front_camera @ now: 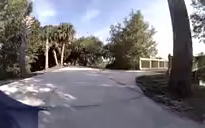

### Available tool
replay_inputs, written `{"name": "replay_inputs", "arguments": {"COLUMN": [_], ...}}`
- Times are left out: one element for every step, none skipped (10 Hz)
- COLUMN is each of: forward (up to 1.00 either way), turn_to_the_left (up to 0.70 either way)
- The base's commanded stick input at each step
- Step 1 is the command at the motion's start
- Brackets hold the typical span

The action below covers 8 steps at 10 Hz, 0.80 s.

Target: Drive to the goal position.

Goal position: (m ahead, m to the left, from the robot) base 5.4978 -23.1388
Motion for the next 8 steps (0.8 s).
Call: {"name": "replay_inputs", "arguments": {"forward": [1.00, 1.00, 1.00, 1.00, 1.00, 1.00, 1.00, 1.00], "turn_to_the_left": [0.00, 0.00, 0.00, 0.00, 0.00, 0.00, -0.27, -0.27]}}
